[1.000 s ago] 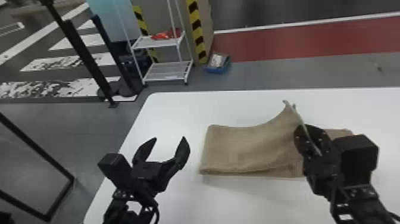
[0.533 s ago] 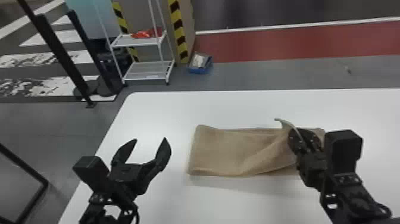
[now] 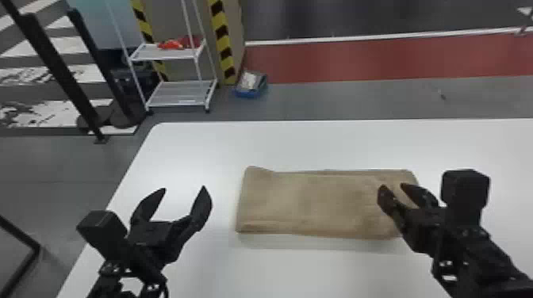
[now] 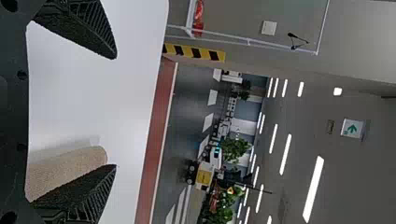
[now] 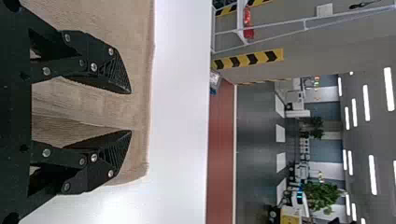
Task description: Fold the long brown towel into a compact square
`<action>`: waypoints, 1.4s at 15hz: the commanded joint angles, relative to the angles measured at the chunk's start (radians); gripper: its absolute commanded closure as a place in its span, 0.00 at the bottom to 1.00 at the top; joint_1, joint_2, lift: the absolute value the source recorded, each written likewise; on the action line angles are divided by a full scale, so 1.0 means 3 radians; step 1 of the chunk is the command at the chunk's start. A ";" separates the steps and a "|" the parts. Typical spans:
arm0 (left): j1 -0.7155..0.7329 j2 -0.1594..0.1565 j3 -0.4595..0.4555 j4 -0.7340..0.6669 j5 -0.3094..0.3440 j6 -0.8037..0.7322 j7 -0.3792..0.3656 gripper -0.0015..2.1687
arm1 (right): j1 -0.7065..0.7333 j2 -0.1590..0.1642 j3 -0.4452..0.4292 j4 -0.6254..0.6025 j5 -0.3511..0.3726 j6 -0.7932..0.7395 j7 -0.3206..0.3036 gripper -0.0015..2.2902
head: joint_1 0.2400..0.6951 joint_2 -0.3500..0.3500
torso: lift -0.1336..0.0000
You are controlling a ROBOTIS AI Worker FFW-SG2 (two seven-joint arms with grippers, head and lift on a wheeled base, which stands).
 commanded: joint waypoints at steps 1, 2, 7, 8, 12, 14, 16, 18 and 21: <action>-0.0016 0.0000 -0.0017 0.0015 -0.0005 0.0008 0.0000 0.02 | 0.0029 0.0022 -0.0048 0.0109 -0.0001 0.0006 -0.0001 0.04 | 1.00 0.71 | 0.12; -0.0016 0.0000 -0.0017 0.0025 -0.0005 0.0008 0.0000 0.02 | 0.0029 0.0022 -0.0069 0.0109 -0.0017 -0.0004 -0.0001 0.04 | 1.00 0.71 | 0.12; -0.0021 0.0015 -0.0017 0.0046 -0.0005 -0.0002 0.0000 0.02 | -0.0211 0.0017 -0.0094 0.0278 0.0070 0.0170 0.0070 0.09 | 1.00 0.68 | 0.12; -0.0021 0.0025 -0.0022 0.0046 -0.0005 -0.0002 0.0000 0.02 | -0.0283 0.0007 -0.0028 0.0375 0.0147 0.0190 0.0086 0.09 | 1.00 0.68 | 0.12; -0.0037 0.0046 -0.0027 0.0046 -0.0005 0.0008 0.0000 0.02 | -0.0421 0.0012 0.0125 0.0626 0.0316 0.0210 0.0111 0.15 | 1.00 0.70 | 0.12; -0.0037 0.0056 -0.0027 0.0051 0.0005 0.0008 0.0000 0.02 | -0.0446 0.0017 0.0197 0.0697 0.0403 0.0210 0.0147 0.22 | 1.00 0.71 | 0.12; -0.0042 0.0061 -0.0027 0.0051 0.0005 0.0008 0.0000 0.02 | -0.0436 0.0017 0.0233 0.0697 0.0398 0.0200 0.0152 0.28 | 1.00 0.73 | 0.12; -0.0042 0.0061 -0.0033 0.0051 0.0005 0.0008 0.0005 0.02 | -0.0400 0.0017 0.0248 0.0651 0.0387 0.0170 0.0152 0.34 | 1.00 0.74 | 0.12; -0.0042 0.0071 -0.0033 0.0056 0.0005 0.0008 0.0000 0.02 | -0.0359 0.0012 0.0248 0.0574 0.0387 0.0159 0.0152 0.36 | 1.00 0.75 | 0.12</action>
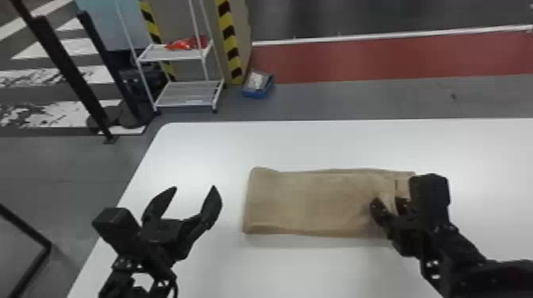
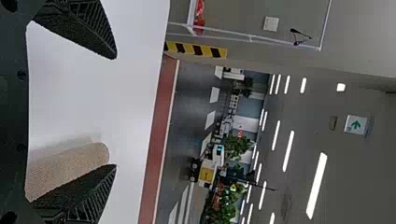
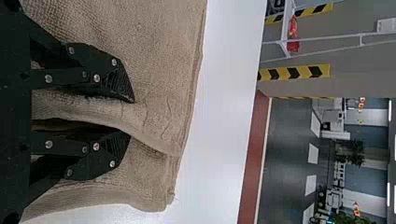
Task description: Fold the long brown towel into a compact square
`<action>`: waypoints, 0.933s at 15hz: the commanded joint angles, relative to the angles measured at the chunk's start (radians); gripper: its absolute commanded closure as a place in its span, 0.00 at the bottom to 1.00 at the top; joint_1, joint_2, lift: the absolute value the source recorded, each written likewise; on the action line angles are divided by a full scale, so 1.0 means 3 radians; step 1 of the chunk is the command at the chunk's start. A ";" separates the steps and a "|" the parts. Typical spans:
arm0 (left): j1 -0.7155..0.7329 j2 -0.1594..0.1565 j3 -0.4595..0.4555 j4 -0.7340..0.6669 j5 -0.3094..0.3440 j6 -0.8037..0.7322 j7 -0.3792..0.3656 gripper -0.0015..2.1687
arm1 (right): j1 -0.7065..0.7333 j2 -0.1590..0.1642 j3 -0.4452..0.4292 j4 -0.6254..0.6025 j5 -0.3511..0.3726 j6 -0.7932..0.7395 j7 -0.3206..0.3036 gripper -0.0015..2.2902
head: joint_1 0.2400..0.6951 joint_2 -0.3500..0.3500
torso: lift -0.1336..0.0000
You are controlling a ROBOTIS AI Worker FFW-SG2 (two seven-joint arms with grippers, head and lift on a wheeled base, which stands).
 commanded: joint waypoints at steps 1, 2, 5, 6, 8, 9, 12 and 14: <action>-0.0003 0.0007 0.0000 0.0002 0.0005 0.0000 -0.0002 0.02 | 0.0038 -0.0002 0.0001 -0.0064 0.0000 0.0008 0.0000 0.36 | 1.00 0.75 | 0.12; -0.0003 0.0007 0.0000 0.0002 0.0005 0.0000 -0.0002 0.02 | 0.0048 -0.0002 0.0001 -0.0085 0.0000 0.0008 0.0000 0.36 | 1.00 0.75 | 0.12; -0.0003 0.0012 0.0000 0.0023 0.0005 0.0000 -0.0002 0.02 | 0.0058 0.0003 0.0001 -0.0126 -0.0006 0.0008 -0.0005 0.35 | 1.00 0.75 | 0.12; -0.0003 0.0012 0.0000 0.0028 0.0010 0.0000 -0.0002 0.02 | 0.0058 0.0008 0.0001 -0.0146 0.0000 0.0008 -0.0005 0.35 | 1.00 0.75 | 0.12; -0.0003 0.0017 -0.0005 0.0033 0.0020 0.0000 -0.0002 0.02 | 0.0053 0.0008 0.0026 -0.0172 0.0000 0.0018 -0.0005 0.35 | 1.00 0.76 | 0.12; -0.0003 0.0017 0.0000 0.0033 0.0020 0.0000 -0.0002 0.02 | 0.0053 0.0008 0.0032 -0.0177 0.0000 0.0038 -0.0005 0.35 | 1.00 0.76 | 0.12; 0.0002 0.0022 0.0000 0.0043 0.0036 -0.0010 -0.0022 0.02 | 0.0027 0.0008 0.0052 -0.0177 0.0015 0.0100 -0.0005 0.25 | 1.00 0.76 | 0.12; 0.0002 0.0022 0.0000 0.0053 0.0036 -0.0010 -0.0022 0.02 | -0.0003 0.0008 0.0062 -0.0172 0.0030 0.0151 -0.0005 0.25 | 1.00 0.77 | 0.12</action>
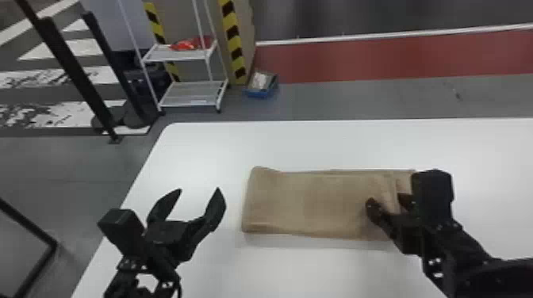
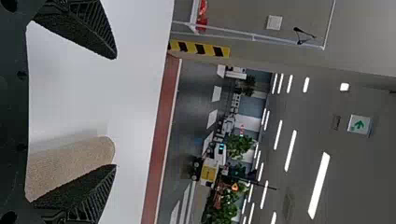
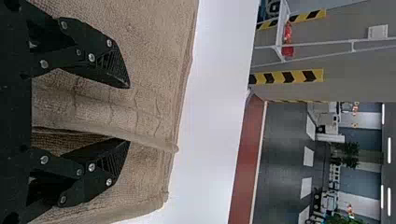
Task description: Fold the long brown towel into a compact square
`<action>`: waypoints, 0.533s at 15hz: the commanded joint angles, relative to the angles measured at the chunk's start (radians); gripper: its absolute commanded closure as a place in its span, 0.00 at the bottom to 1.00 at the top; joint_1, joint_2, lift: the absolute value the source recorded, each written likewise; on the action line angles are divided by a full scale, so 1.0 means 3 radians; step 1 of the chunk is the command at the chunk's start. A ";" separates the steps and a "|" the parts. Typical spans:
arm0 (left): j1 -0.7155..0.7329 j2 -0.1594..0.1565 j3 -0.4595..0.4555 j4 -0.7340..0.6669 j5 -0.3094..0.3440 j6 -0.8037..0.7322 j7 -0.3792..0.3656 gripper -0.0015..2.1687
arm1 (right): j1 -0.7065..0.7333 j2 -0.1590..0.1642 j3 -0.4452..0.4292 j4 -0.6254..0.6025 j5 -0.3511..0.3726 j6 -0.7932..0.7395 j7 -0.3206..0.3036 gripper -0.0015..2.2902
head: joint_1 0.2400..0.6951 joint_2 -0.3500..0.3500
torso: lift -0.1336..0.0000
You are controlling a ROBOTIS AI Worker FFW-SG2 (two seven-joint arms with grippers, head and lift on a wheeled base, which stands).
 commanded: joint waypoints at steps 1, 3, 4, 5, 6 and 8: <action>0.0000 0.0001 0.0000 0.0009 0.0007 0.0000 0.0000 0.02 | -0.0047 0.0000 0.0027 0.0009 0.0028 0.0077 0.0000 0.25 | 1.00 0.77 | 0.12; 0.0000 0.0011 0.0000 0.0009 0.0017 -0.0010 -0.0005 0.02 | -0.0047 0.0000 0.0027 0.0009 0.0044 0.0128 0.0000 0.25 | 1.00 0.77 | 0.12; 0.0000 0.0006 0.0000 0.0015 0.0017 -0.0010 -0.0015 0.02 | -0.0047 0.0000 0.0033 0.0004 0.0033 0.0149 0.0000 0.25 | 1.00 0.77 | 0.12; 0.0000 0.0006 0.0005 0.0020 0.0022 -0.0010 -0.0020 0.02 | -0.0036 0.0000 0.0033 0.0004 0.0033 0.0149 0.0000 0.25 | 1.00 0.77 | 0.12; 0.0000 0.0006 0.0005 0.0025 0.0027 -0.0010 -0.0020 0.02 | -0.0026 0.0000 0.0033 0.0004 0.0028 0.0149 0.0000 0.25 | 1.00 0.77 | 0.12; 0.0000 0.0011 0.0005 0.0035 0.0032 -0.0020 -0.0026 0.02 | 0.0004 0.0000 0.0033 -0.0022 0.0033 0.0159 0.0000 0.25 | 1.00 0.77 | 0.12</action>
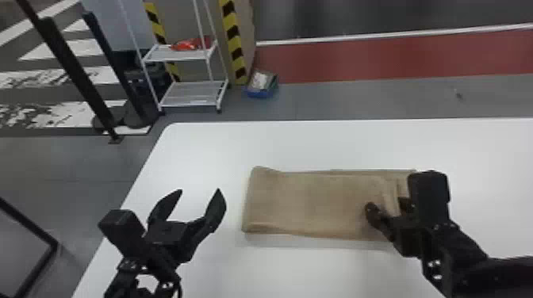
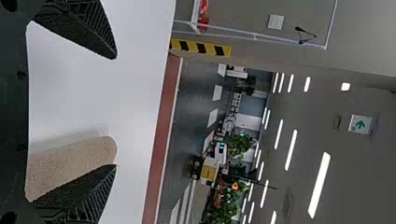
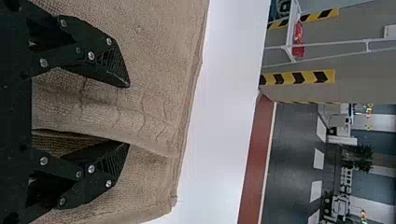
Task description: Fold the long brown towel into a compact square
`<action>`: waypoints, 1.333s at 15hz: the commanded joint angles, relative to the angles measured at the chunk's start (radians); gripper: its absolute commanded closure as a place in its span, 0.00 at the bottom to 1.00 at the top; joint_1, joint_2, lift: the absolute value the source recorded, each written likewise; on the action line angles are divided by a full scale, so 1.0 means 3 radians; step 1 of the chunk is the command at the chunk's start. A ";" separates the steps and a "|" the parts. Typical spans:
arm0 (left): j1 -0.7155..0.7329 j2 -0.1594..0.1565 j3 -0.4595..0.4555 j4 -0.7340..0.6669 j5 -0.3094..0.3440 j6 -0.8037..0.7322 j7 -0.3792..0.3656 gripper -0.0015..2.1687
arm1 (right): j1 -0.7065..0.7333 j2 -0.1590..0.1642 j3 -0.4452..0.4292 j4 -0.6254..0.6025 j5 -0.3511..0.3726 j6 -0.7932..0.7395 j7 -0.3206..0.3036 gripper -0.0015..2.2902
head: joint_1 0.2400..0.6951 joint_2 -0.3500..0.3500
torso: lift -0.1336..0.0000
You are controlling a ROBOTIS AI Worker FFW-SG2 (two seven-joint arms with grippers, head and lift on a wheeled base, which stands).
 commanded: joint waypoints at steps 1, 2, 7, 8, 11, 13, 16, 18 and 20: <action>0.0000 -0.0003 0.0000 0.0012 0.0006 -0.0016 0.0000 0.02 | 0.0029 0.0000 0.0008 -0.0060 0.0014 0.0037 0.0000 0.22 | 1.00 0.77 | 0.12; -0.0005 0.0002 0.0000 0.0012 0.0006 -0.0016 0.0000 0.02 | 0.0065 0.0000 0.0023 -0.0096 0.0035 0.0047 0.0000 0.21 | 1.00 0.77 | 0.12; -0.0005 0.0002 0.0010 0.0017 0.0016 -0.0036 -0.0005 0.02 | 0.0173 0.0005 0.0033 -0.0234 0.0091 0.0078 -0.0015 0.17 | 1.00 0.78 | 0.12; -0.0005 -0.0003 0.0010 0.0027 0.0021 -0.0057 -0.0010 0.02 | 0.0157 0.0010 0.0038 -0.0203 0.0132 0.0129 -0.0015 0.17 | 1.00 0.78 | 0.12; -0.0010 0.0002 0.0005 0.0032 0.0021 -0.0067 -0.0015 0.02 | 0.0101 0.0015 0.0043 -0.0085 0.0137 0.0119 -0.0015 0.17 | 1.00 0.78 | 0.12; -0.0015 0.0002 0.0005 0.0042 0.0021 -0.0067 -0.0015 0.02 | 0.0091 0.0015 0.0043 -0.0075 0.0137 0.0119 -0.0015 0.18 | 1.00 0.78 | 0.12; -0.0020 0.0002 0.0005 0.0047 0.0021 -0.0067 -0.0015 0.02 | 0.0091 0.0015 0.0054 -0.0080 0.0132 0.0068 -0.0015 0.22 | 1.00 0.78 | 0.12; -0.0020 0.0002 0.0000 0.0047 0.0021 -0.0067 -0.0015 0.02 | 0.0096 0.0015 0.0064 -0.0116 0.0127 0.0057 -0.0015 0.22 | 1.00 0.78 | 0.12; -0.0020 0.0002 0.0000 0.0047 0.0021 -0.0067 -0.0015 0.02 | 0.0086 0.0015 0.0064 -0.0116 0.0132 0.0057 -0.0015 0.28 | 1.00 0.78 | 0.12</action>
